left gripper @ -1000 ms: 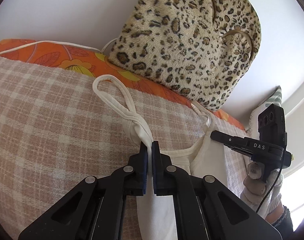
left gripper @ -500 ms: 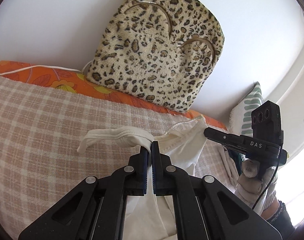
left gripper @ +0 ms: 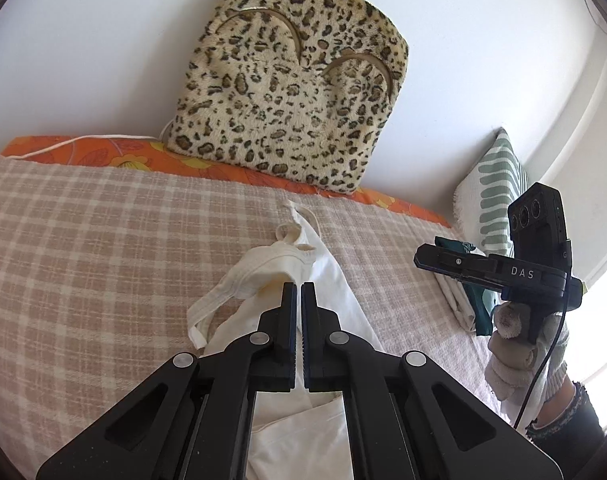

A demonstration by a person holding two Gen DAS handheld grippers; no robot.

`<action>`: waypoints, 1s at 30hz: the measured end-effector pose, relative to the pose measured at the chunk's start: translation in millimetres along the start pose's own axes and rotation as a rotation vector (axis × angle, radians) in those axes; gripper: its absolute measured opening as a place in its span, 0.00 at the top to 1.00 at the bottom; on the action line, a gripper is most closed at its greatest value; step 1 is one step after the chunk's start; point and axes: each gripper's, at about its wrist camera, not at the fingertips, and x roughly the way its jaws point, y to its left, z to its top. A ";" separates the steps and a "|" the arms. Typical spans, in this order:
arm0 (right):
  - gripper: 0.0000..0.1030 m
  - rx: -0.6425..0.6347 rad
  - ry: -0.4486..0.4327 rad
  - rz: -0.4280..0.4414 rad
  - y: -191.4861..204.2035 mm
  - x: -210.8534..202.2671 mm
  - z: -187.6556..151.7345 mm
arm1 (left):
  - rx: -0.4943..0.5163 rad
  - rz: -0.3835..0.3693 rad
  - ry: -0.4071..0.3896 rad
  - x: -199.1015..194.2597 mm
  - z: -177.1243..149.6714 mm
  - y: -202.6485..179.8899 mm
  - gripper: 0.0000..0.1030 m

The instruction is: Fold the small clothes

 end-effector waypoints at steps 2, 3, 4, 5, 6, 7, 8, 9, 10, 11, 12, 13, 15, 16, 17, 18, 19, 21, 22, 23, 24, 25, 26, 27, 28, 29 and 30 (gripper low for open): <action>0.65 0.018 0.002 -0.003 -9.4 10.9 5.6 | 0.004 0.019 -0.009 2.6 3.6 4.3 0.99; 0.65 0.028 0.009 -0.006 -14.3 17.9 10.5 | 0.007 0.026 -0.008 5.3 6.0 6.8 0.99; 0.65 0.033 0.020 -0.010 -18.4 26.4 16.0 | 0.008 0.030 -0.008 9.0 8.3 10.5 0.99; 0.65 0.038 0.035 -0.006 -22.4 35.7 22.7 | 0.010 0.035 -0.008 12.8 11.2 14.6 0.99; 0.65 0.042 0.053 -0.001 -25.2 46.3 29.6 | 0.008 0.043 -0.010 16.9 14.1 19.5 0.99; 0.65 0.044 0.065 -0.008 -28.2 56.6 36.6 | 0.001 0.042 -0.011 21.4 16.8 25.7 1.00; 0.65 0.045 0.072 -0.026 -31.2 66.1 43.0 | -0.009 0.044 -0.008 26.1 19.1 32.4 1.00; 0.65 0.044 0.079 -0.048 -34.4 75.5 48.7 | -0.012 0.054 0.001 31.0 21.1 39.1 1.00; 0.65 0.047 0.090 -0.059 -38.7 84.9 53.7 | -0.006 0.051 0.017 36.3 23.0 44.9 1.00; 0.65 0.055 0.107 -0.053 -44.3 94.6 57.3 | 0.001 0.053 0.033 41.2 24.1 50.1 0.99; 0.65 0.064 0.124 -0.041 -49.2 103.0 60.0 | 0.002 0.068 0.040 45.4 24.5 56.3 0.99; 0.65 0.070 0.136 -0.025 -53.3 110.8 62.4 | -0.011 0.071 0.050 49.9 25.2 63.8 0.94; 0.65 0.082 0.140 0.012 -60.9 120.5 66.2 | -0.077 0.055 0.088 61.1 27.5 80.2 0.80; 0.64 0.093 0.141 0.036 -64.6 124.1 68.1 | -0.112 0.054 0.107 66.6 28.4 87.6 0.70; 0.64 0.106 0.138 0.057 -68.7 127.5 70.4 | -0.138 0.049 0.108 69.8 28.6 93.5 0.70; 0.64 0.123 0.137 0.075 -73.0 130.8 72.4 | -0.157 0.040 0.108 72.8 28.4 98.5 0.69; 0.64 0.137 0.143 0.090 -76.3 134.4 74.1 | -0.172 0.037 0.118 77.1 27.6 102.7 0.68; 0.64 0.145 0.153 0.105 -78.5 141.5 76.1 | -0.192 0.049 0.140 85.4 27.3 107.7 0.68; 0.64 0.137 0.154 0.108 -77.1 144.4 76.1 | -0.206 0.027 0.140 88.0 27.0 109.8 0.68; 0.64 0.125 0.158 0.112 -74.2 147.4 76.2 | -0.216 0.007 0.132 90.0 27.0 111.2 0.68; 0.64 0.109 0.156 0.108 -70.4 149.3 76.1 | -0.220 0.002 0.123 91.5 27.1 111.5 0.68; 0.64 0.093 0.157 0.105 -66.5 151.2 76.0 | -0.219 -0.009 0.113 93.3 28.3 110.9 0.68; 0.66 0.082 0.159 0.106 -62.9 152.9 75.9 | -0.219 -0.019 0.105 95.0 28.8 110.5 0.71; 0.78 0.068 0.156 0.106 -58.7 153.4 75.7 | -0.218 -0.019 0.103 97.0 29.9 109.9 0.72; 0.86 0.051 0.155 0.098 -55.0 153.3 76.0 | -0.211 -0.019 0.094 98.6 31.5 108.9 0.92; 0.88 0.034 0.150 0.085 -50.7 152.1 76.1 | -0.196 -0.022 0.086 98.9 32.0 106.6 0.99; 0.91 0.015 0.140 0.070 -46.5 149.6 76.3 | -0.180 -0.023 0.069 97.7 32.6 104.4 0.99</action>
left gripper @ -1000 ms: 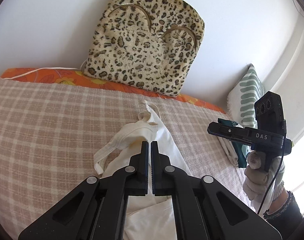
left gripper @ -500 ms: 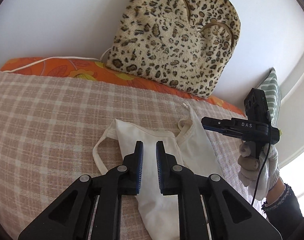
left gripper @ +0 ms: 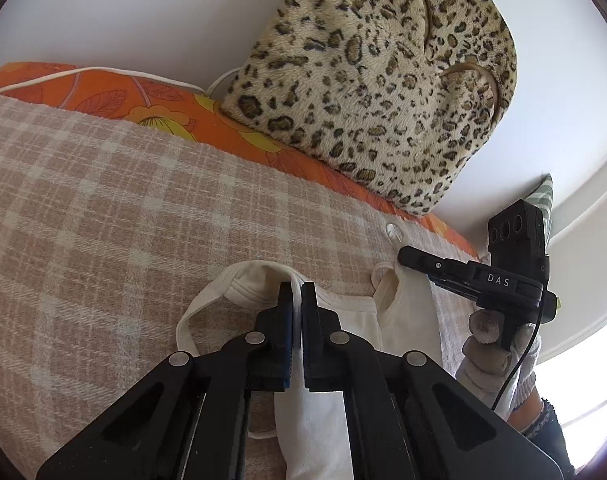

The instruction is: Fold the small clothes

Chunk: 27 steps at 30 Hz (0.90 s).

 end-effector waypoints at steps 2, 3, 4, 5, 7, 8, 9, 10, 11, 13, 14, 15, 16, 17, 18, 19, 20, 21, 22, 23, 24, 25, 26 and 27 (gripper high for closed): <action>0.92 -0.025 -0.019 -0.015 7.2 -8.1 -0.2 | 0.019 -0.003 -0.015 -3.7 -0.4 -4.8 0.98; 0.93 -0.032 -0.035 -0.016 9.8 -14.3 -0.4 | 0.025 -0.005 -0.028 -7.3 -0.2 -7.1 0.98; 0.93 -0.029 -0.051 -0.006 11.0 -22.5 -1.0 | 0.028 -0.007 -0.039 -11.6 0.1 -9.4 0.98; 0.93 -0.022 -0.063 0.008 11.8 -29.2 -1.6 | 0.031 -0.017 -0.049 -16.1 0.1 -12.0 0.98; 0.93 -0.015 -0.089 0.022 14.0 -43.2 -3.7 | 0.038 -0.032 -0.065 -25.4 0.3 -19.1 0.98; 0.93 -0.013 -0.099 0.032 15.6 -49.8 -5.0 | 0.052 -0.035 -0.072 -30.3 -0.5 -24.4 0.98; 0.93 -0.015 -0.106 0.043 17.7 -56.5 -7.3 | 0.074 -0.039 -0.082 -35.7 -1.9 -31.5 0.98; 0.93 -0.017 -0.110 0.050 19.8 -62.8 -9.5 | 0.099 -0.038 -0.089 -40.8 -3.7 -38.8 0.98; 0.93 -0.023 -0.114 0.058 22.9 -68.4 -12.6 | 0.120 -0.040 -0.094 -45.7 -5.8 -45.9 0.98; 0.93 -0.033 -0.120 0.067 30.4 -80.4 -19.1 | 0.147 -0.053 -0.100 -55.3 -9.9 -58.3 0.98; 0.93 -0.034 -0.125 0.071 33.2 -87.7 -23.3 | 0.159 -0.053 -0.104 -60.5 -12.3 -64.1 0.98; 0.93 -0.036 -0.130 0.078 36.4 -94.0 -26.8 | 0.169 -0.056 -0.107 -65.3 -15.3 -69.4 0.98; 0.93 -0.037 -0.136 0.082 40.8 -101.0 -30.6 | 0.180 -0.060 -0.108 -69.4 -18.7 -75.0 0.98; 0.93 -0.041 -0.141 0.086 44.8 -107.3 -35.9 | 0.192 -0.063 -0.107 -73.6 -22.6 -79.7 0.98; 0.93 -0.047 -0.144 0.086 49.6 -112.3 -40.9 | 0.210 -0.058 -0.108 -77.5 -27.3 -84.7 0.98; 0.93 -0.053 -0.148 0.087 53.6 -117.9 -45.0 | 0.228 -0.053 -0.108 -81.8 -32.7 -89.4 0.98; 0.93 -0.057 -0.153 0.089 56.2 -124.2 -50.8 | 0.239 -0.053 -0.108 -86.1 -38.0 -92.9 0.98; 0.93 -0.058 -0.158 0.095 58.4 -130.4 -56.7 | 0.246 -0.051 -0.107 -89.7 -42.8 -95.5 0.98; 0.93 -0.055 -0.162 0.100 59.3 -137.5 -63.9 | 0.255 -0.046 -0.104 -93.4 -47.8 -97.8 0.98; 0.93 -0.054 -0.162 0.102 60.4 -142.6 -70.7 | 0.264 -0.040 -0.101 -96.3 -52.2 -99.7 0.98; 0.93 -0.054 -0.162 0.104 61.6 -147.2 -77.8 | 0.273 -0.034 -0.099 -100.4 -57.8 -101.5 0.98; 0.93 -0.057 -0.162 0.100 63.3 -151.6 -85.0 | 0.282 -0.031 -0.097 -103.8 -63.2 -103.3 0.98; 0.93 -0.060 -0.165 0.095 64.9 -156.5 -92.2 | 0.294 -0.025 -0.097 -106.8 -68.8 -105.2 0.98; 0.93 -0.063 -0.166 0.094 66.2 -161.2 -99.5 | 0.307 -0.021 -0.098 -109.4 -74.5 -106.7 0.98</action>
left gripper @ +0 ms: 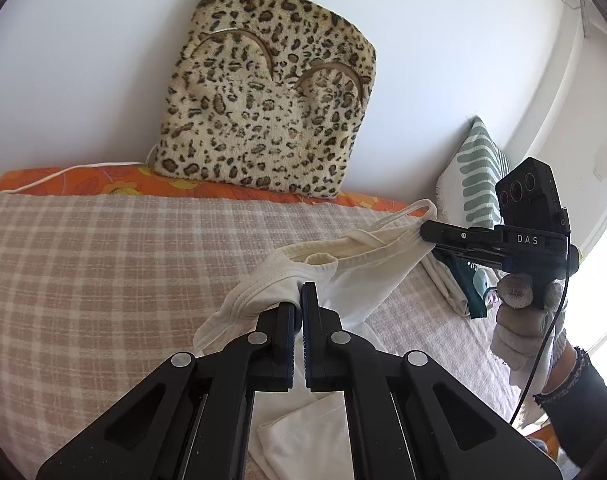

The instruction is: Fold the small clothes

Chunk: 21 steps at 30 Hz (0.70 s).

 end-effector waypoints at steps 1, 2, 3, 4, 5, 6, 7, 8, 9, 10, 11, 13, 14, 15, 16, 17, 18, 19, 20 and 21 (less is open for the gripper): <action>0.93 -0.003 -0.002 -0.004 2.4 -6.9 -7.8 | 0.014 0.004 0.003 -3.1 -5.6 -3.7 0.98; 0.93 -0.004 -0.003 -0.010 4.2 -12.2 -15.0 | 0.025 0.008 0.006 -5.7 -11.6 -7.4 0.98; 0.93 -0.004 -0.002 -0.015 5.6 -16.9 -22.7 | 0.036 0.014 0.011 -7.4 -17.5 -10.8 0.98; 0.93 -0.002 -0.001 -0.021 6.4 -21.2 -30.6 | 0.048 0.016 0.019 -9.7 -24.7 -14.5 0.98; 0.93 0.001 0.000 -0.026 7.3 -25.4 -38.5 | 0.061 0.018 0.027 -11.4 -32.1 -18.3 0.98; 0.93 0.001 0.001 -0.031 8.4 -30.0 -46.4 | 0.075 0.019 0.035 -12.8 -39.8 -22.0 0.98; 0.93 -0.001 0.002 -0.042 9.7 -34.5 -55.3 | 0.088 0.022 0.044 -13.6 -48.0 -26.0 0.98; 0.93 -0.001 0.003 -0.050 10.6 -38.4 -63.4 | 0.098 0.026 0.053 -14.0 -55.4 -28.9 0.98; 0.93 0.005 0.005 -0.052 10.7 -42.0 -72.2 | 0.107 0.029 0.065 -15.2 -62.1 -31.9 0.98; 0.93 0.008 0.010 -0.058 10.8 -44.7 -80.8 | 0.116 0.031 0.077 -15.9 -68.5 -34.6 0.98; 0.93 0.006 0.014 -0.070 11.3 -47.1 -89.1 | 0.131 0.035 0.093 -16.0 -75.1 -37.5 0.98; 0.93 0.010 0.028 -0.081 10.1 -50.9 -106.5 | 0.168 0.049 0.117 -16.9 -88.0 -43.3 0.98; 0.93 0.014 0.035 -0.084 9.0 -51.9 -114.8 | 0.179 0.052 0.128 -18.0 -94.7 -44.9 0.98; 0.93 0.015 0.043 -0.093 8.1 -52.2 -122.6 | 0.187 0.056 0.136 -18.4 -99.5 -45.8 0.98; 0.93 0.015 0.051 -0.100 7.1 -52.1 -129.6 | 0.192 0.061 0.144 -19.1 -104.6 -46.0 0.98; 0.93 0.015 0.061 -0.108 5.9 -51.0 -137.4 | 0.196 0.064 0.149 -19.9 -108.4 -46.0 0.98; 0.93 0.015 0.070 -0.115 4.3 -49.7 -145.4 | 0.205 0.069 0.155 -20.9 -112.6 -46.8 0.98; 0.93 0.018 0.079 -0.119 2.9 -48.2 -152.1 | 0.225 0.082 0.162 -21.0 -116.9 -47.8 0.98; 0.93 0.017 0.087 -0.123 1.6 -46.9 -158.1 | 0.249 0.094 0.169 -20.7 -120.6 -49.1 0.98; 0.93 0.018 0.092 -0.127 0.1 -45.7 -163.9 | 0.267 0.101 0.180 -20.1 -124.5 -49.4 0.98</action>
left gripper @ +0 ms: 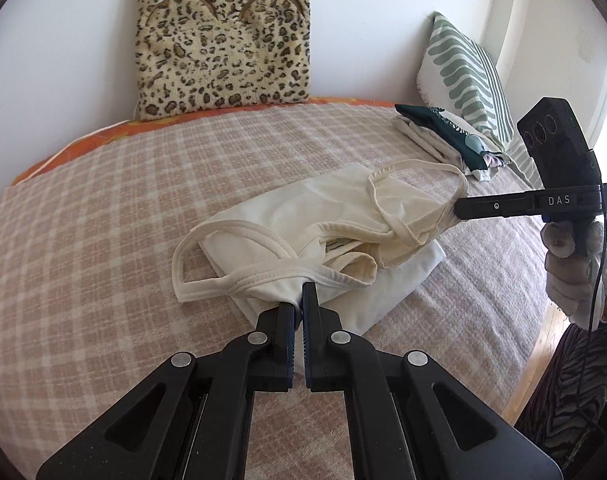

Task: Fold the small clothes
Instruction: 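Release the straps and open both grippers above the folded bundle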

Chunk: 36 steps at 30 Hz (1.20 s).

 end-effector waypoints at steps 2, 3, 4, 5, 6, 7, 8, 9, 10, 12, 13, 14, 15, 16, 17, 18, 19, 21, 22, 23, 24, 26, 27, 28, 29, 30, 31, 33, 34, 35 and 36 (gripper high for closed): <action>0.93 0.010 0.007 -0.004 -3.5 3.8 -7.4 | 0.002 0.007 0.016 2.7 -5.7 0.7 0.98; 0.93 0.012 0.011 -0.007 -5.1 5.4 -10.6 | -0.001 0.006 0.025 3.9 -8.3 1.5 0.98; 0.93 0.012 0.015 -0.010 -6.5 6.8 -13.2 | -0.003 0.007 0.039 5.7 -10.6 1.7 0.98; 0.93 0.006 0.024 -0.017 -7.2 8.4 -16.2 | -0.003 0.009 0.055 7.0 -12.4 2.0 0.97; 0.93 0.000 0.029 -0.032 -7.8 9.3 -19.1 | 0.005 0.013 0.065 7.3 -14.5 1.6 0.97; 0.93 -0.001 0.036 -0.048 -8.9 10.2 -21.5 | 0.018 0.017 0.069 5.5 -17.5 0.3 0.95; 0.93 0.003 0.049 -0.055 -10.8 11.0 -24.0 | 0.027 0.020 0.077 4.0 -19.4 -0.2 0.93; 0.92 0.011 0.063 -0.053 -13.2 11.5 -26.7 | 0.030 0.023 0.088 1.9 -22.1 -0.7 0.92; 0.88 0.020 0.084 -0.058 -14.9 12.8 -27.7 | 0.027 0.025 0.104 0.4 -24.0 -0.2 0.91; 0.77 0.021 0.102 -0.098 -17.4 10.0 -31.9 | 0.020 0.016 0.121 -5.6 -28.9 2.5 0.88; 0.76 0.018 0.095 -0.106 -18.2 5.8 -34.1 | 0.016 0.006 0.130 -9.8 -31.3 3.6 0.88; 0.76 0.015 0.080 -0.111 -18.1 -0.6 -36.0 | 0.009 -0.010 0.138 -15.3 -33.6 5.0 0.88; 0.76 0.011 0.061 -0.111 -16.7 -7.4 -36.7 | 0.000 -0.026 0.138 -22.0 -34.8 5.9 0.88; 0.76 0.004 0.039 -0.108 -14.1 -14.4 -36.7 | -0.004 -0.046 0.125 -30.7 -34.5 6.1 0.88; 0.76 -0.011 0.012 -0.107 -9.4 -21.1 -35.8 | 0.001 -0.047 0.104 -39.0 -32.4 6.2 0.88; 0.76 -0.039 -0.014 -0.114 -2.4 -26.6 -33.9 | 0.005 -0.030 0.079 -46.1 -27.7 6.7 0.88; 0.76 -0.073 -0.044 -0.126 7.0 -30.3 -30.0 | 0.008 -0.013 0.050 -51.4 -20.5 8.3 0.88; 0.76 -0.118 -0.076 -0.112 21.8 -30.8 -21.8 | -0.012 0.010 0.001 -55.6 -4.1 14.5 0.88; 0.76 -0.127 -0.076 -0.095 26.7 -27.2 -16.6 | -0.034 0.010 -0.019 -54.4 5.2 18.5 0.88; 0.76 -0.134 -0.074 -0.091 30.3 -21.6 -11.4 | -0.049 0.003 -0.031 -51.6 13.7 21.1 0.88; 0.76 -0.140 -0.071 -0.093 33.9 -14.7 -6.9 | -0.055 0.007 -0.038 -46.8 22.2 22.8 0.88; 0.76 -0.134 -0.057 -0.085 35.3 1.4 2.0 | -0.054 0.013 -0.040 -34.1 36.4 24.1 0.88; 0.76 -0.123 -0.047 -0.076 33.8 9.1 5.7 | -0.049 0.014 -0.033 -26.6 41.7 24.0 0.88; 0.76 -0.114 -0.036 -0.069 32.3 17.7 8.2 | -0.050 0.018 -0.019 -17.7 45.7 24.4 0.88; 0.76 -0.110 -0.027 -0.075 30.8 24.5 9.8 | -0.060 0.011 -0.008 -10.3 48.1 25.4 0.88; 0.76 -0.111 -0.021 -0.089 30.3 30.1 9.6 | -0.067 -0.003 0.004 -2.3 50.2 25.6 0.88; 0.76 -0.109 -0.011 -0.091 27.5 34.3 10.4 | -0.066 -0.002 0.015 4.4 51.2 24.4 0.88; 0.76 -0.098 0.012 -0.088 22.1 39.9 10.2 | -0.034 -0.007 0.040 15.4 50.9 17.4 0.88; 0.76 -0.101 0.022 -0.092 19.9 41.0 9.6 | -0.011 -0.014 0.053 19.1 49.4 12.5 0.88; 0.76 -0.113 0.027 -0.106 20.1 41.4 9.0 | 0.014 -0.025 0.065 22.0 47.7 7.6 0.88; 0.76 -0.131 0.032 -0.121 20.6 41.1 8.5 | 0.041 -0.039 0.081 24.1 44.9 2.1 0.88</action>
